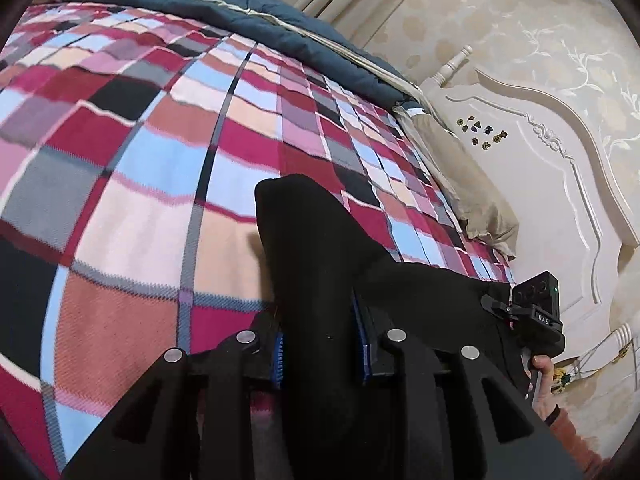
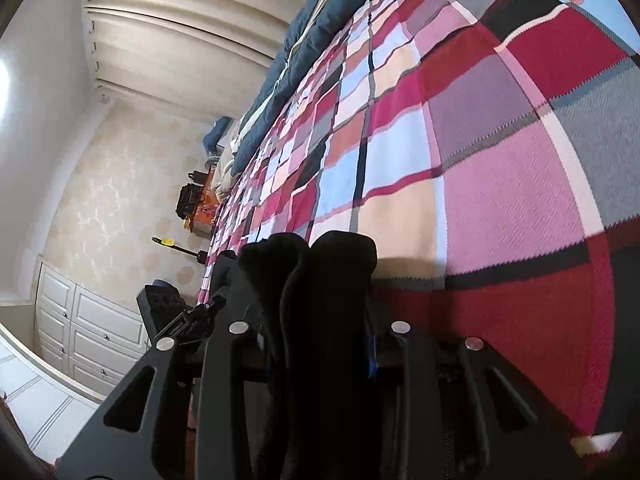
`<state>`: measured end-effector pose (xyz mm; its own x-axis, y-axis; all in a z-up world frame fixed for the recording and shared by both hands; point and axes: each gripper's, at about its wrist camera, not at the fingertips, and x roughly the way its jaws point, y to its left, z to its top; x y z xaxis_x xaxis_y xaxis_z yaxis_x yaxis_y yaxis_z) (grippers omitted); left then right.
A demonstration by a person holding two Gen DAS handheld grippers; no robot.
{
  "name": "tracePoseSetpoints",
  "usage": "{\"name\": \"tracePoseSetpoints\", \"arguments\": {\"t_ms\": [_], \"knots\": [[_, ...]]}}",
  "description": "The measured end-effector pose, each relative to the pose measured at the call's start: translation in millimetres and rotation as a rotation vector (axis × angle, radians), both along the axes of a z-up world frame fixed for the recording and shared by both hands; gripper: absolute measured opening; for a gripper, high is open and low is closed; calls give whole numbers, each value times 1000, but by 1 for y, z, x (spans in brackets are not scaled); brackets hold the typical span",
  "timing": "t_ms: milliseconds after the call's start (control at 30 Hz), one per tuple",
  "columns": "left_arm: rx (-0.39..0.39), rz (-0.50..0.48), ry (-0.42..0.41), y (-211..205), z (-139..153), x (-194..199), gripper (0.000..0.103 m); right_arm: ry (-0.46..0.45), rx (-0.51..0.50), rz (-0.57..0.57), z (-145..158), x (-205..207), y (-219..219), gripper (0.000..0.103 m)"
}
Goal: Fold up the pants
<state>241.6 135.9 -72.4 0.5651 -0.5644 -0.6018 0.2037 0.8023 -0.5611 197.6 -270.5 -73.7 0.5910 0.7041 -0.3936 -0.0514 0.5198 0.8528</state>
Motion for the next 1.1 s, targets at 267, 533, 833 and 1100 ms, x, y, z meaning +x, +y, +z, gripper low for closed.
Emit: {"name": "tracePoseSetpoints", "arguments": {"t_ms": [267,533,833,1100], "knots": [[37,14,-18,4,2,23,27,-3,-9,-7,5,25,5,30],[32,26,-14,10,-5,36,28,20,15,-8,-4,39,4,30],[10,24,-1,14,-11,37,33,25,40,-13,-10,40,3,31],[-156,14,47,35,-17,26,67,45,61,-30,-2,23,2,53]]}}
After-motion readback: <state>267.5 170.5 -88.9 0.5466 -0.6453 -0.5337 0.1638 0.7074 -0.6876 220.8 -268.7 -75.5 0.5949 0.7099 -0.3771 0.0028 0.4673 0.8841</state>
